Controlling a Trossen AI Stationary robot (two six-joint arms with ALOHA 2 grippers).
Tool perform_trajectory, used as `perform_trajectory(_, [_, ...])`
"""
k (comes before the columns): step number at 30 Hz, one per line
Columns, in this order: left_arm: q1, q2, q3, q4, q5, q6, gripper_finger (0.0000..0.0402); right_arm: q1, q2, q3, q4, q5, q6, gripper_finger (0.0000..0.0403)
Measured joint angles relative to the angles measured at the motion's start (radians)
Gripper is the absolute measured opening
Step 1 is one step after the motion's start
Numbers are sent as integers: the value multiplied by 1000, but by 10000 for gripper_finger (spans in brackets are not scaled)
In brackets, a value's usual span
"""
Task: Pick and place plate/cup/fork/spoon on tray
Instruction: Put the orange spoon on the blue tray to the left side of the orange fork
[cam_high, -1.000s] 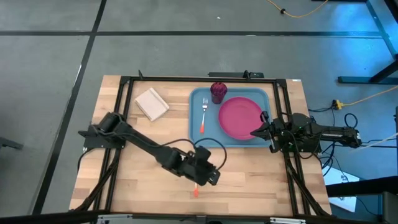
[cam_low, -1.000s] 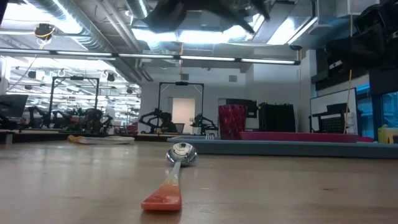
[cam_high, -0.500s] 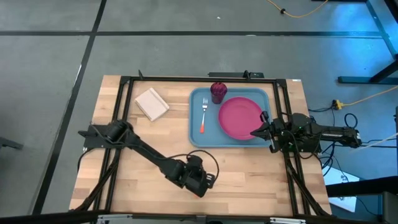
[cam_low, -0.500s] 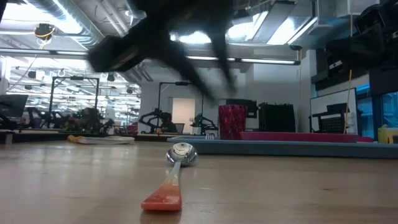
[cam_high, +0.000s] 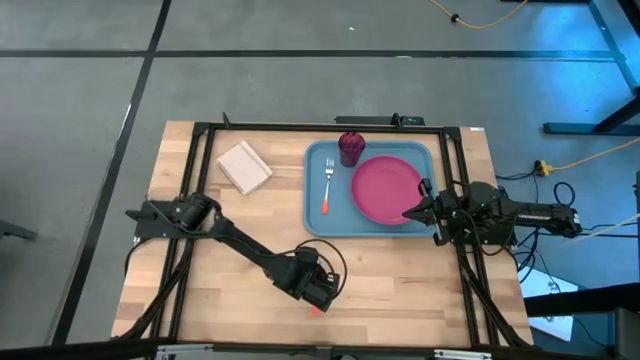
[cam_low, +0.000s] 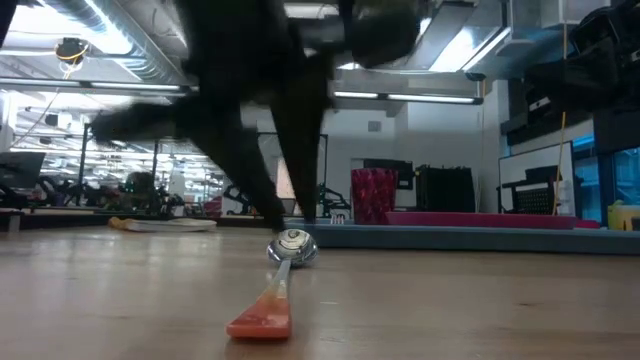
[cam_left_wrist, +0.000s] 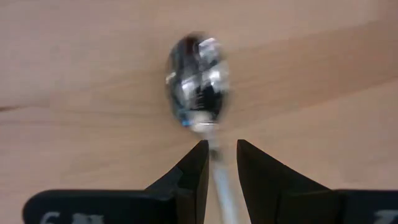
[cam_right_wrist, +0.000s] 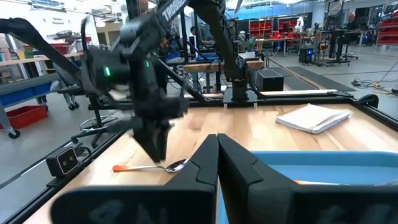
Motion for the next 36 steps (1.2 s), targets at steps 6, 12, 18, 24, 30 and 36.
perform_trajectory(6, [4, 36, -2, 12, 16, -6, 76, 0, 0, 0, 0, 0, 0, 10])
perform_trajectory(12, [1, 36, -2, 20, 26, -26, 76, 0, 0, 0, 0, 0, 0, 10])
perform_trajectory(18, [2, 53, 1, 18, 75, -57, 56, 0, 0, 0, 0, 0, 0, 10])
perform_trajectory(24, [4, 66, 2, -1, 96, -51, 24, 0, 0, 0, 0, 0, 0, 10])
perform_trajectory(30, [10, 44, -1, -1, 11, 93, 7, 0, 0, 0, 0, 0, 0, 10])
perform_trajectory(36, [57, -12, 81, -12, -128, 306, 6, 0, 0, 0, 0, 0, 0, 10])
